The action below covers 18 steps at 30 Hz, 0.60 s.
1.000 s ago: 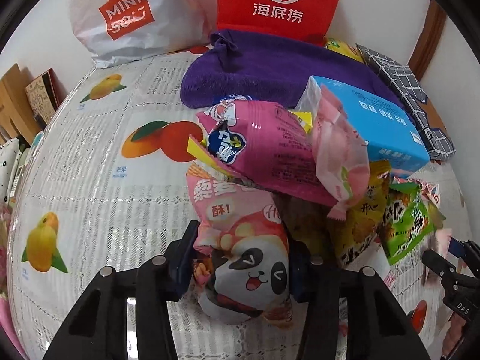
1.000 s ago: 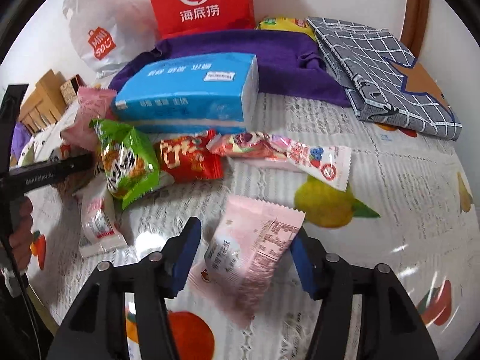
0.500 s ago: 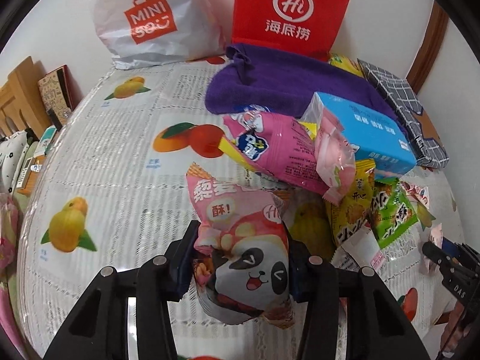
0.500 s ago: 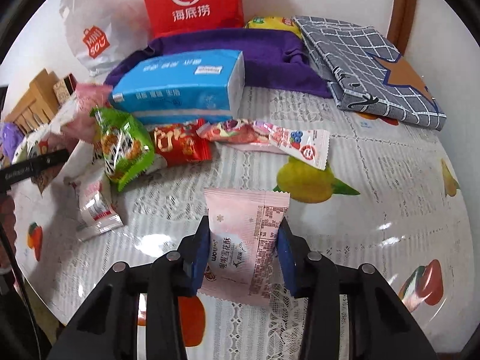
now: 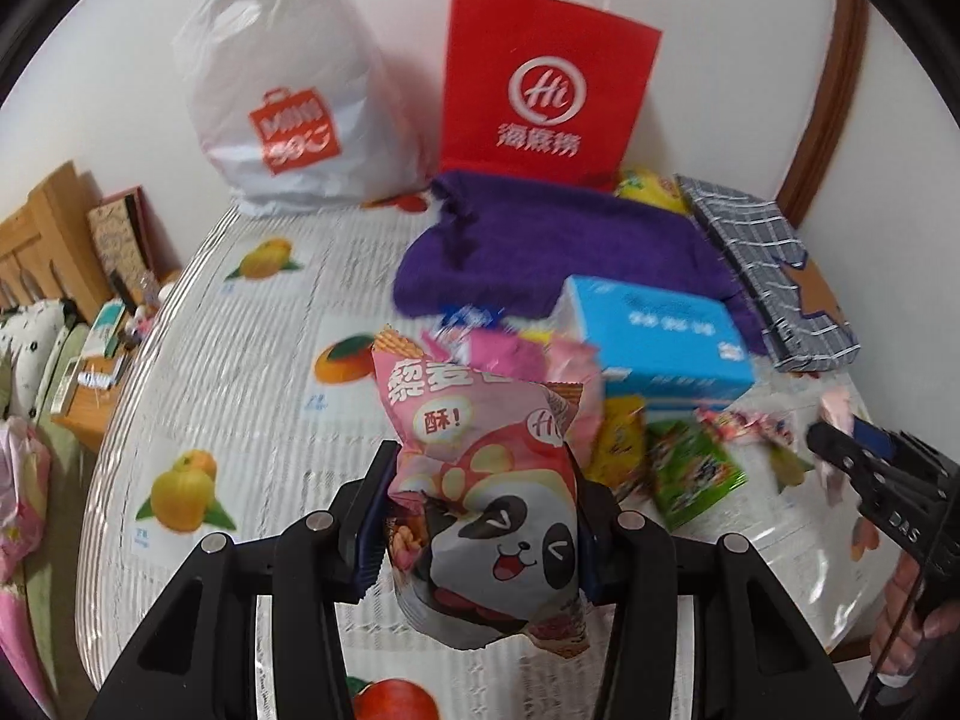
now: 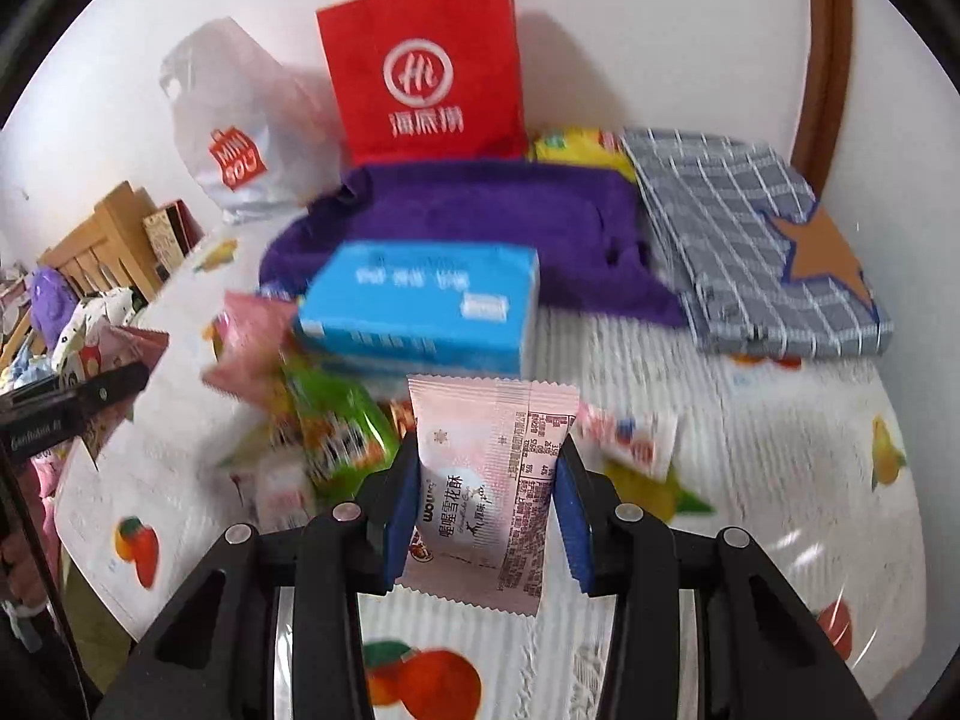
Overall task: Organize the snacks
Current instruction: 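Carry both snacks onto the purple towel and open both tools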
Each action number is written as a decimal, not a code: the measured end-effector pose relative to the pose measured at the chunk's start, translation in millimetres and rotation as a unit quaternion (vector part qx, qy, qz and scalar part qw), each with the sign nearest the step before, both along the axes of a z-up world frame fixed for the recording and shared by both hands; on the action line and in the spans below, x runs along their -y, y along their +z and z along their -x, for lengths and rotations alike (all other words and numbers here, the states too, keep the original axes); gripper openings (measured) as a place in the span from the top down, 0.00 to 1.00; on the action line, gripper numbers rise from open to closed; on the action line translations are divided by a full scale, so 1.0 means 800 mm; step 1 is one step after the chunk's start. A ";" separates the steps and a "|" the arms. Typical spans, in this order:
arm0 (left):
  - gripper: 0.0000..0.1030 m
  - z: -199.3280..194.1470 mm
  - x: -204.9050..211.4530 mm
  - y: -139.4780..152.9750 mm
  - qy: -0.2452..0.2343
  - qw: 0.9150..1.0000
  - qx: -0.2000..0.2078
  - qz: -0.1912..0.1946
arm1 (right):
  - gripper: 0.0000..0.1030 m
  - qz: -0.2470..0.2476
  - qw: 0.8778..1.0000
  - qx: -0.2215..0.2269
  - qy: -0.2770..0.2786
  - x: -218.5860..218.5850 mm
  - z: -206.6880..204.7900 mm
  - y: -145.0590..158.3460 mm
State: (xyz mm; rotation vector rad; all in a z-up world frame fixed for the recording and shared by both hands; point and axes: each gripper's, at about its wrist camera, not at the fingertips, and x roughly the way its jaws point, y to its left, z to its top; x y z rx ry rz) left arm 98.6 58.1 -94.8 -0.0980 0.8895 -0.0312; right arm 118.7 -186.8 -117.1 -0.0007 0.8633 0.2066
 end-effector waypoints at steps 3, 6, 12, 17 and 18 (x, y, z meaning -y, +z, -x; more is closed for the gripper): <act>0.55 -0.010 0.009 0.013 -0.011 1.000 0.006 0.007 | 0.60 0.003 1.000 0.012 -0.002 -0.006 -0.016 0.017; 0.55 -0.025 0.020 0.028 -0.024 1.000 0.014 0.015 | 0.60 0.006 1.000 0.023 -0.001 -0.010 -0.031 0.034; 0.55 -0.056 0.037 0.044 -0.041 0.999 0.024 0.023 | 0.60 0.011 0.999 0.031 -0.009 -0.008 -0.065 0.050; 0.55 -0.084 0.044 0.052 -0.044 0.998 0.026 0.026 | 0.60 0.006 0.999 0.029 -0.012 -0.003 -0.096 0.059; 0.55 -0.089 0.045 0.054 -0.045 0.998 0.027 0.026 | 0.60 0.006 1.000 0.028 -0.010 -0.003 -0.102 0.060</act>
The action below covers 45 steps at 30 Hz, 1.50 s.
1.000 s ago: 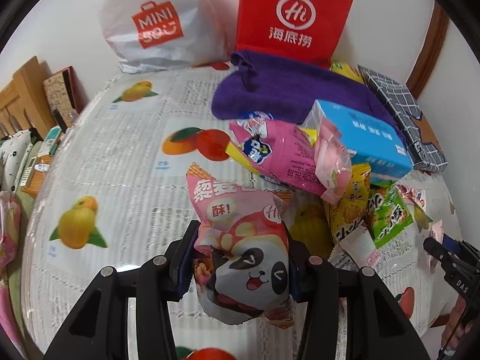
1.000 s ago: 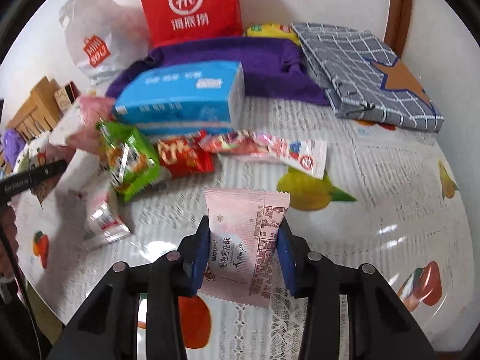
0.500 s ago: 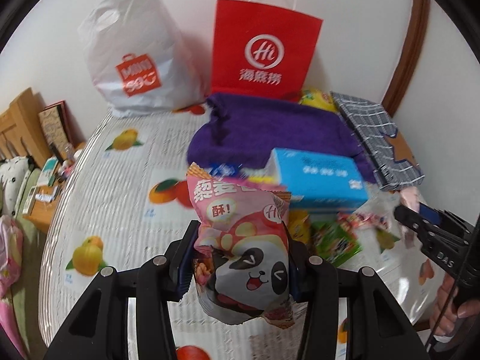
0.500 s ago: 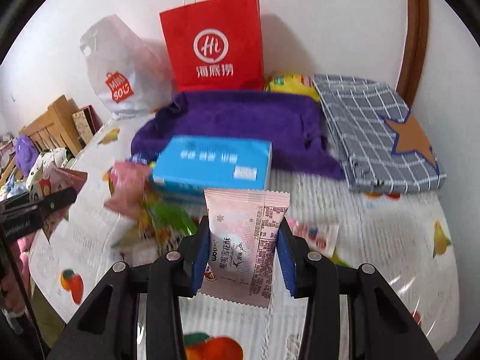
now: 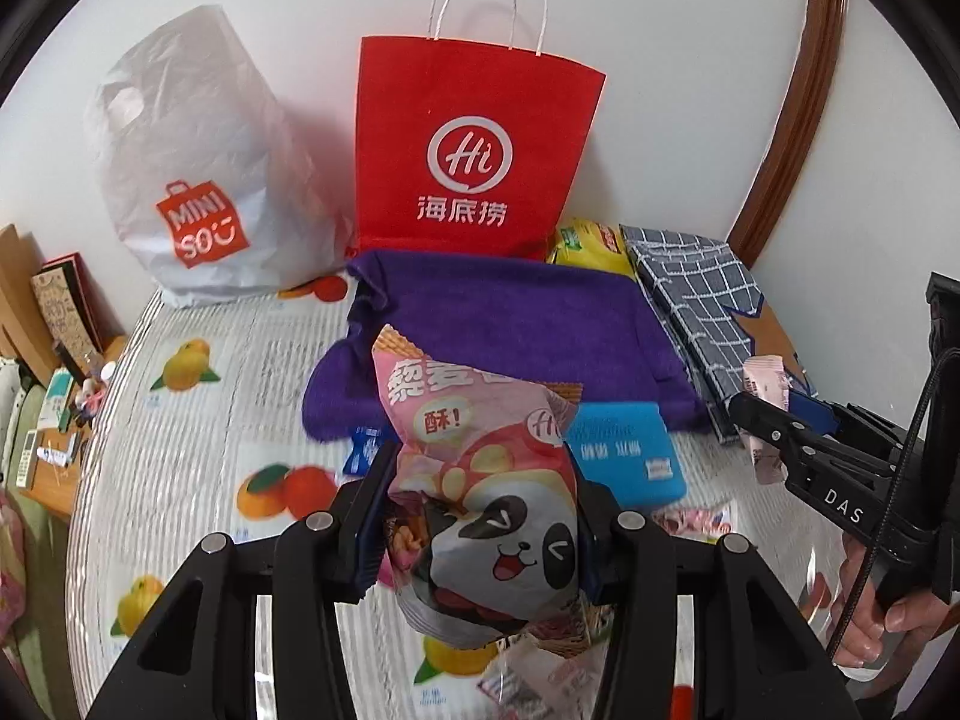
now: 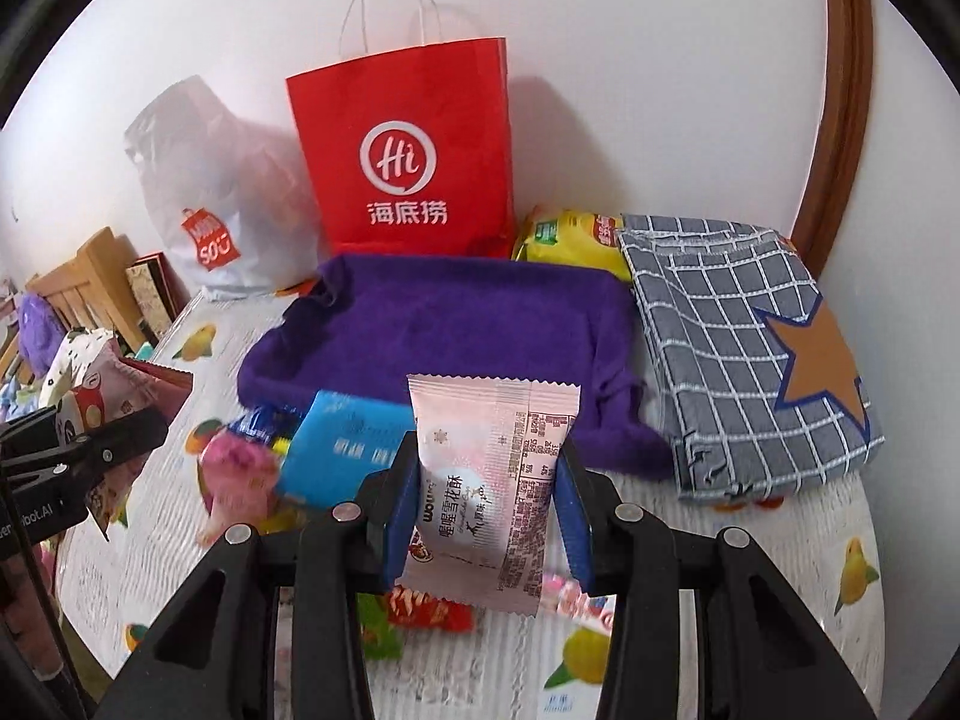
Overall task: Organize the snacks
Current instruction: 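Carry both snacks onto the purple towel and open both tools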
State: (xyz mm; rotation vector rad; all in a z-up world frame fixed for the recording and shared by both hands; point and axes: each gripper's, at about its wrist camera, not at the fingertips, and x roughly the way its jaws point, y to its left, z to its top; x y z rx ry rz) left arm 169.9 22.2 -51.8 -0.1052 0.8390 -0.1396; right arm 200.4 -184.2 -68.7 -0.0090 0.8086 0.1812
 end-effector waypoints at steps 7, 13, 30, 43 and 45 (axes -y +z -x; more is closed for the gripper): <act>0.55 -0.045 0.005 0.008 -0.004 1.000 0.001 -0.003 | 0.60 -0.005 1.000 0.013 -0.002 -0.002 -0.043 0.012; 0.55 -0.088 0.005 0.010 -0.002 1.000 -0.004 -0.018 | 0.60 -0.012 1.000 0.010 -0.001 -0.011 -0.091 0.015; 0.55 -0.218 0.000 -0.026 -0.004 0.999 -0.025 -0.020 | 0.59 0.003 1.000 -0.019 0.007 -0.029 -0.211 -0.032; 0.55 -0.278 -0.003 -0.086 -0.017 0.997 -0.069 -0.035 | 0.59 0.023 0.997 -0.067 -0.011 -0.010 -0.249 -0.092; 0.55 -0.283 -0.004 -0.094 -0.017 0.996 -0.074 -0.037 | 0.59 0.020 0.997 -0.076 -0.011 -0.008 -0.254 -0.100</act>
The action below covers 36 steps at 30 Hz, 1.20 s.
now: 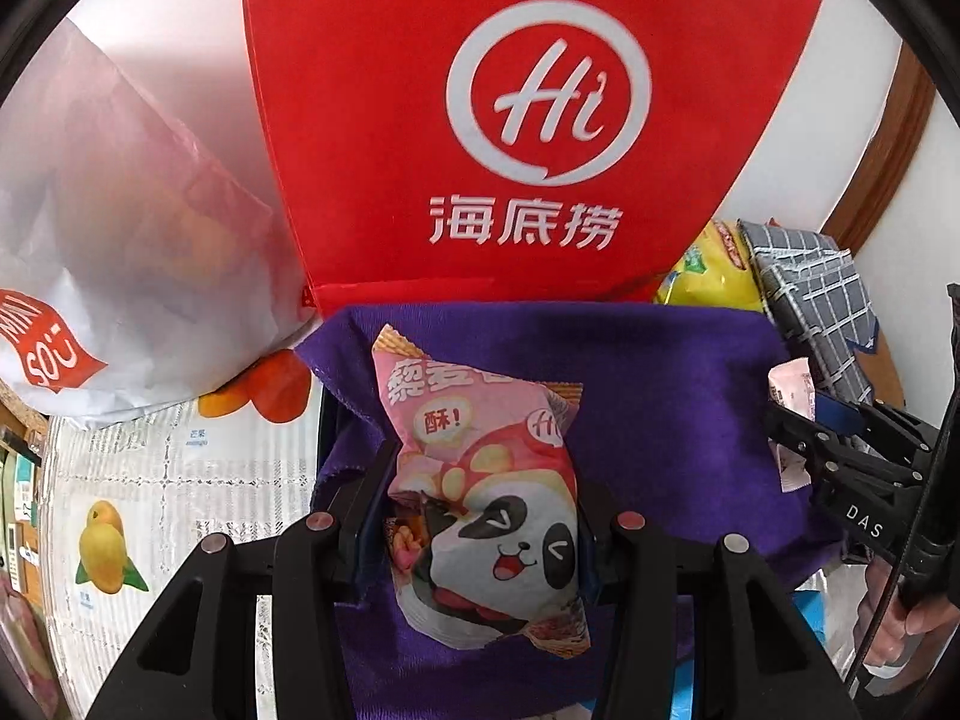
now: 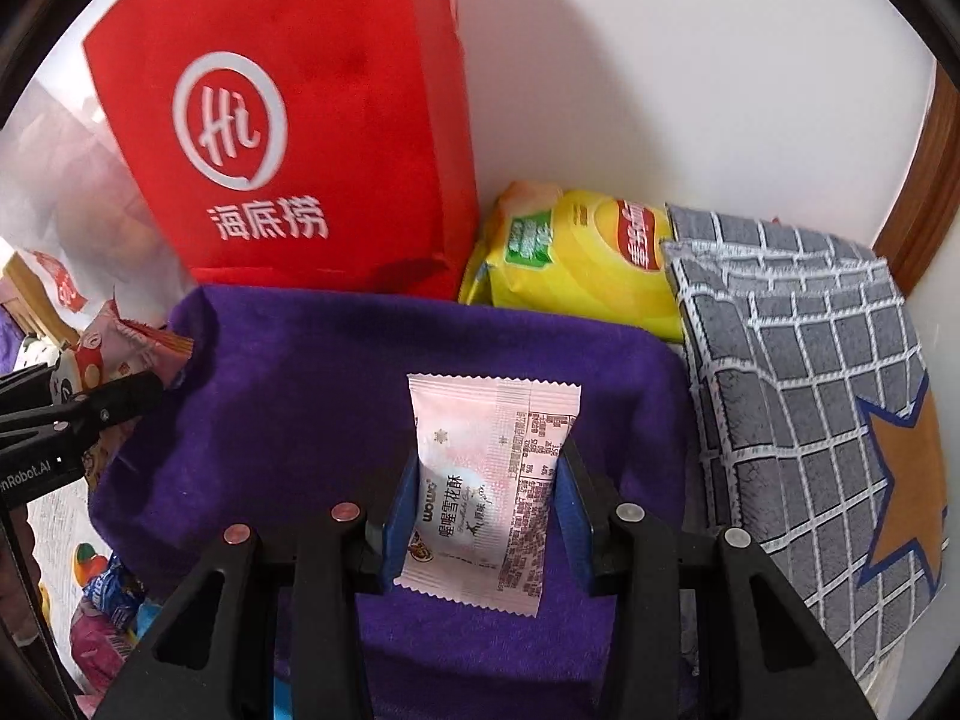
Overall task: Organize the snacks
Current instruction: 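Carry both snacks onto the purple towel and open both tools, then withdraw both tools from the towel back toward the snack pile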
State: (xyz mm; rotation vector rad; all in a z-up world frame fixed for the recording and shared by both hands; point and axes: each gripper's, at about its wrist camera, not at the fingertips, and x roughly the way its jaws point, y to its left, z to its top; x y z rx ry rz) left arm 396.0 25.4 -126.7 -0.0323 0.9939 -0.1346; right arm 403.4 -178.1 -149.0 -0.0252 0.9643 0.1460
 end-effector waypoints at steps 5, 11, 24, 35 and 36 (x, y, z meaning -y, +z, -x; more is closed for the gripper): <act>0.55 -0.005 0.003 -0.012 -0.002 1.000 -0.012 0.001 | 0.59 0.007 1.000 -0.019 -0.001 0.001 -0.009 -0.021; 0.55 -0.009 0.009 -0.019 -0.006 1.000 -0.020 0.001 | 0.59 0.013 0.999 -0.034 -0.006 0.002 -0.016 -0.037; 0.55 -0.013 0.011 -0.030 -0.001 0.999 -0.035 0.001 | 0.58 0.020 0.999 -0.047 -0.003 -0.002 -0.026 -0.061; 0.55 -0.017 0.020 -0.037 -0.005 0.999 -0.039 -0.001 | 0.40 0.025 0.999 -0.041 -0.001 -0.004 -0.033 -0.059; 0.55 -0.017 0.021 -0.037 -0.006 0.999 -0.039 0.001 | 0.38 0.026 0.999 -0.038 -0.001 -0.004 -0.033 -0.058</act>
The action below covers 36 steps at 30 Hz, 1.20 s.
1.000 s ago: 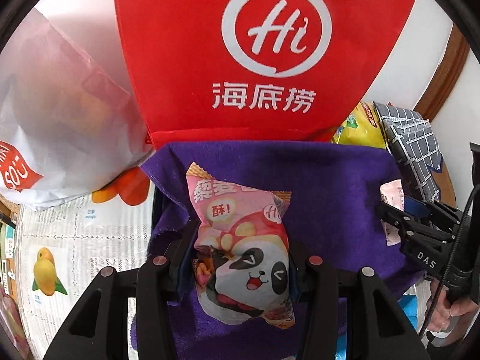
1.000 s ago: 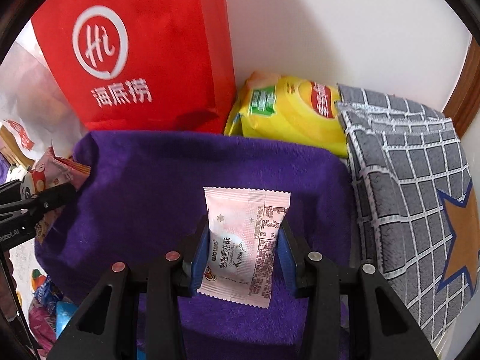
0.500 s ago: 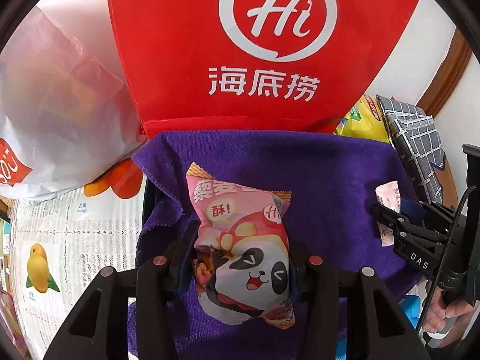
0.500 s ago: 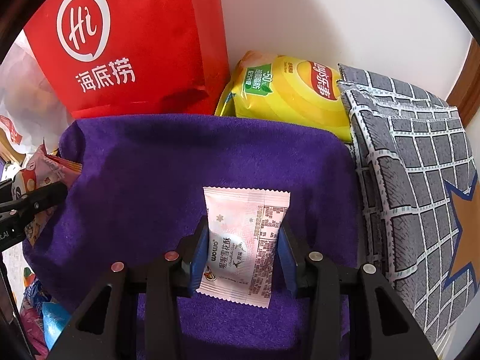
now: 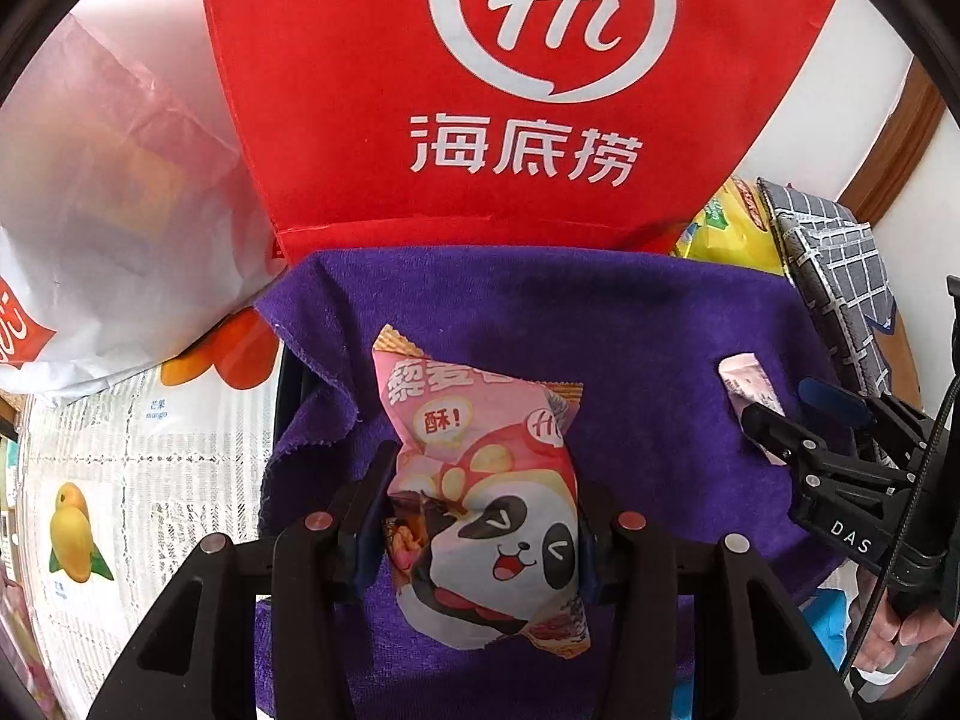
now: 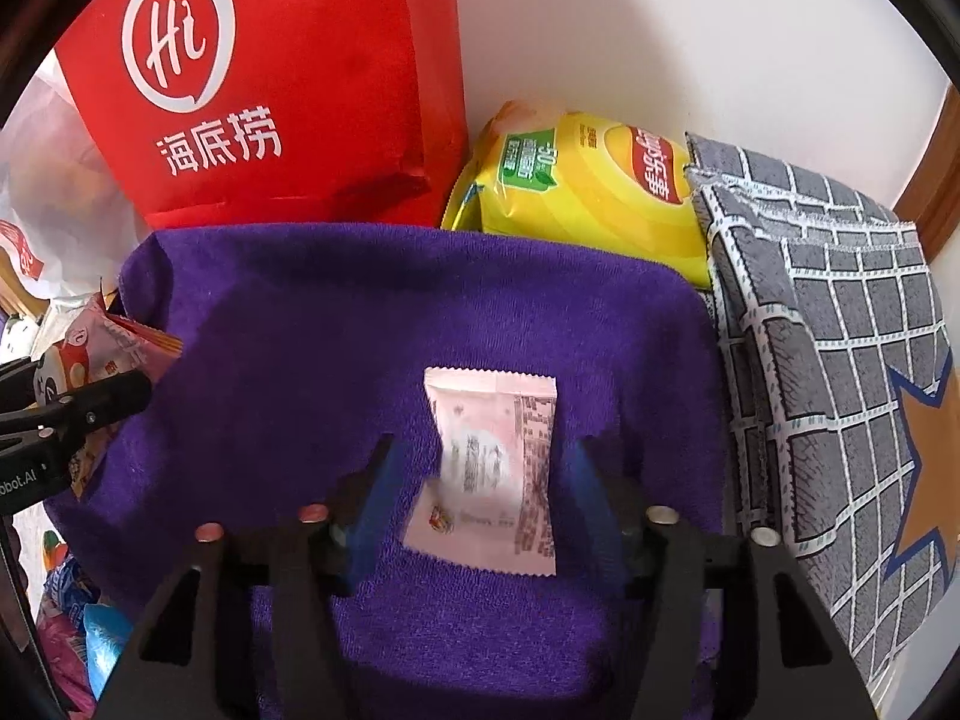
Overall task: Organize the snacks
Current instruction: 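Withdraw both tools from the towel back toward the snack pile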
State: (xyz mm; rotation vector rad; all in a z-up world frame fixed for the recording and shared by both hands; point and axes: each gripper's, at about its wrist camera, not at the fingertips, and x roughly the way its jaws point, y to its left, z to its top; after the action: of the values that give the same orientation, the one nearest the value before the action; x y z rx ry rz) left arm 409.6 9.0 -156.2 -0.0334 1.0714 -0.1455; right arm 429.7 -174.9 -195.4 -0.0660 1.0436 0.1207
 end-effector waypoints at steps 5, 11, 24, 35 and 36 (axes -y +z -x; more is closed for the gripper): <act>0.44 0.000 0.002 0.000 -0.006 1.000 -0.010 0.008 | 0.36 0.002 1.000 0.004 0.002 -0.001 0.004 0.010; 0.35 0.010 0.007 0.017 -0.011 1.000 0.011 -0.001 | 0.30 0.019 1.000 0.021 0.000 -0.006 0.014 0.031; 0.35 0.051 0.011 0.089 -0.008 0.997 0.076 -0.015 | 0.14 0.028 0.994 0.096 -0.033 -0.015 0.082 0.132; 0.35 0.152 0.007 0.146 -0.016 0.994 0.111 0.011 | 0.14 0.006 0.993 0.104 -0.059 0.019 0.176 0.166; 0.35 0.162 0.007 0.149 -0.019 0.994 0.111 0.013 | 0.14 0.001 0.993 0.104 -0.061 0.023 0.187 0.168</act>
State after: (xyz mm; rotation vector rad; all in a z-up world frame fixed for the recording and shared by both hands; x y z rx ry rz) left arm 279.7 3.2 -37.2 -0.0201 0.8477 -0.1938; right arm 280.0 -193.0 -61.3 -0.0154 0.8363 0.0010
